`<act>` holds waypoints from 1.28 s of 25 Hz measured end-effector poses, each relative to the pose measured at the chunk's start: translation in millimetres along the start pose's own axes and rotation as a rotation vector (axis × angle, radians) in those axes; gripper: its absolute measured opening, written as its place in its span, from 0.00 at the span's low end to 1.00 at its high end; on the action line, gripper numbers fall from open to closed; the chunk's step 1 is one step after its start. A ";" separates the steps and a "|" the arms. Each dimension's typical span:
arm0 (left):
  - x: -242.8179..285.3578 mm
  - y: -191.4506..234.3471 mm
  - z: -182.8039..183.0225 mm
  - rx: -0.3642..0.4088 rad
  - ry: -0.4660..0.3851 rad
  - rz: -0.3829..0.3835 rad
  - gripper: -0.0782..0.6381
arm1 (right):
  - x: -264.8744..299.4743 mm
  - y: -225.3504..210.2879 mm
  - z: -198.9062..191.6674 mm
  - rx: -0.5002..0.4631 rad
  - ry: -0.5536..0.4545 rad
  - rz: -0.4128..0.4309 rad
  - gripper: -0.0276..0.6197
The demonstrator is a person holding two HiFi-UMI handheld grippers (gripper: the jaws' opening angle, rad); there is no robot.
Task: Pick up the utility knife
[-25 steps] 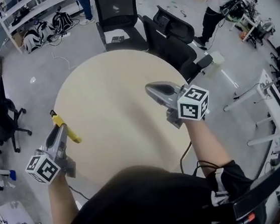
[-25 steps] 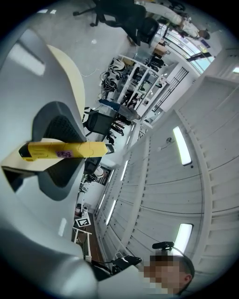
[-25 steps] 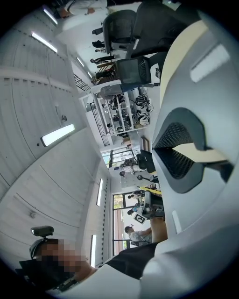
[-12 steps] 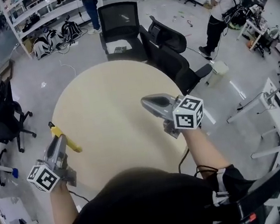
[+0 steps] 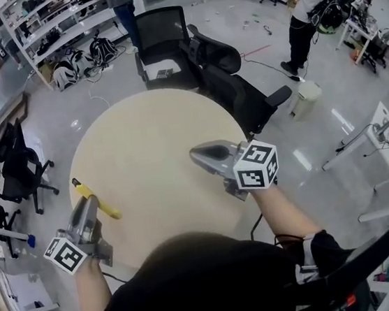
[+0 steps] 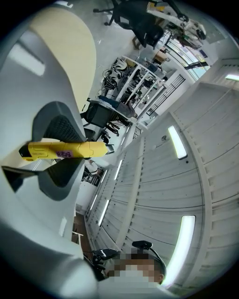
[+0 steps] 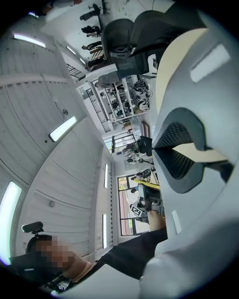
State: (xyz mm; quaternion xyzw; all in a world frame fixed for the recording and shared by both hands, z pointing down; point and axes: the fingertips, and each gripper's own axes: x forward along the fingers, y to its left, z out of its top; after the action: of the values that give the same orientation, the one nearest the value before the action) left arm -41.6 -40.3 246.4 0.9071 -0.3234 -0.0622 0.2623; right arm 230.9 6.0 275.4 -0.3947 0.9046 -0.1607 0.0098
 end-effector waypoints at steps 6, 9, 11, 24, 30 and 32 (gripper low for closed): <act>-24.9 25.0 22.4 0.008 0.000 -0.059 0.25 | 27.6 31.3 -0.4 -0.013 -0.015 -0.043 0.07; -47.1 48.0 39.8 0.011 0.001 -0.098 0.25 | 52.3 57.2 -0.8 -0.011 -0.026 -0.081 0.07; -46.4 42.6 43.3 0.014 0.007 -0.111 0.25 | 47.2 61.0 4.6 0.012 -0.045 -0.091 0.07; -52.2 64.1 39.7 -0.012 0.018 -0.152 0.25 | 54.3 81.7 9.9 -0.009 -0.062 -0.149 0.06; -53.6 58.7 41.9 -0.011 0.011 -0.160 0.25 | 50.5 79.8 15.8 -0.023 -0.056 -0.166 0.06; -53.5 58.7 42.3 -0.010 0.009 -0.155 0.25 | 50.5 77.7 15.9 -0.021 -0.054 -0.164 0.06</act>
State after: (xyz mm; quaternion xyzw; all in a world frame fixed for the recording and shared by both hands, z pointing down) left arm -128.0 -63.9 237.5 0.9283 -0.2507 -0.0800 0.2628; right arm 143.2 14.8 242.6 -0.4718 0.8702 -0.1408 0.0171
